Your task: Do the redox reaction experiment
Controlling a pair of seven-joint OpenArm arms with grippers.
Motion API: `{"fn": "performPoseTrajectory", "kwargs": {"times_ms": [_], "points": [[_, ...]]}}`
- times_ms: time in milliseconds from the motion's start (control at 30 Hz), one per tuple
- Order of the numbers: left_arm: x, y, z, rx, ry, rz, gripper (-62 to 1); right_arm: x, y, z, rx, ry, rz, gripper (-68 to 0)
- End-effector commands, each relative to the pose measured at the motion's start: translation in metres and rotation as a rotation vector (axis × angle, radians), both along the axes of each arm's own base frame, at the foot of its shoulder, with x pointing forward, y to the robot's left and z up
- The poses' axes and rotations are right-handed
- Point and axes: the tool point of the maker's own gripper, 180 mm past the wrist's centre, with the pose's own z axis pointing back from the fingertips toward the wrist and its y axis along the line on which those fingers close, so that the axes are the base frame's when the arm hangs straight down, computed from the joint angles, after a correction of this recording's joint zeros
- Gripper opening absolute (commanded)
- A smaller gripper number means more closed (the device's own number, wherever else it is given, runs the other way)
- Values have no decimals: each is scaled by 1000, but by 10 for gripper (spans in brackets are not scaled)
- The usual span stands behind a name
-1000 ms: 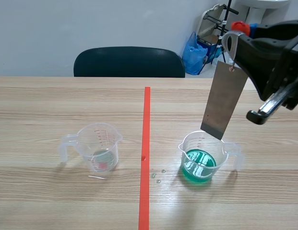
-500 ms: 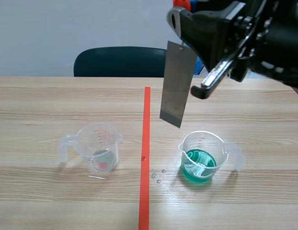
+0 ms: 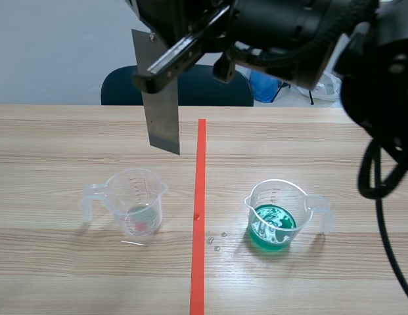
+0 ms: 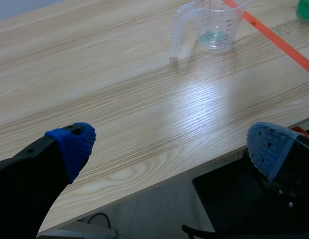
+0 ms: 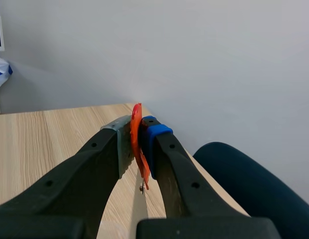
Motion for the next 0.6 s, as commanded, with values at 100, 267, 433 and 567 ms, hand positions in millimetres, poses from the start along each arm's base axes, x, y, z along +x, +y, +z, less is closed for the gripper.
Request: {"fn": "performPoseTrajectory", "kwargs": {"times_ms": [100, 267, 433, 567], "points": [[4, -5, 6, -19, -28, -10, 14, 13, 18, -3, 23, 21, 29, -660], [4, -5, 6, -19, -29, -10, 14, 20, 40, -17, 19, 65, 67, -660], [4, -5, 6, -20, -31, -10, 14, 24, 54, -29, 30, 104, 86, -660], [4, -5, 6, -19, -30, -10, 14, 20, 59, -32, 31, 112, 100, -660]]}}
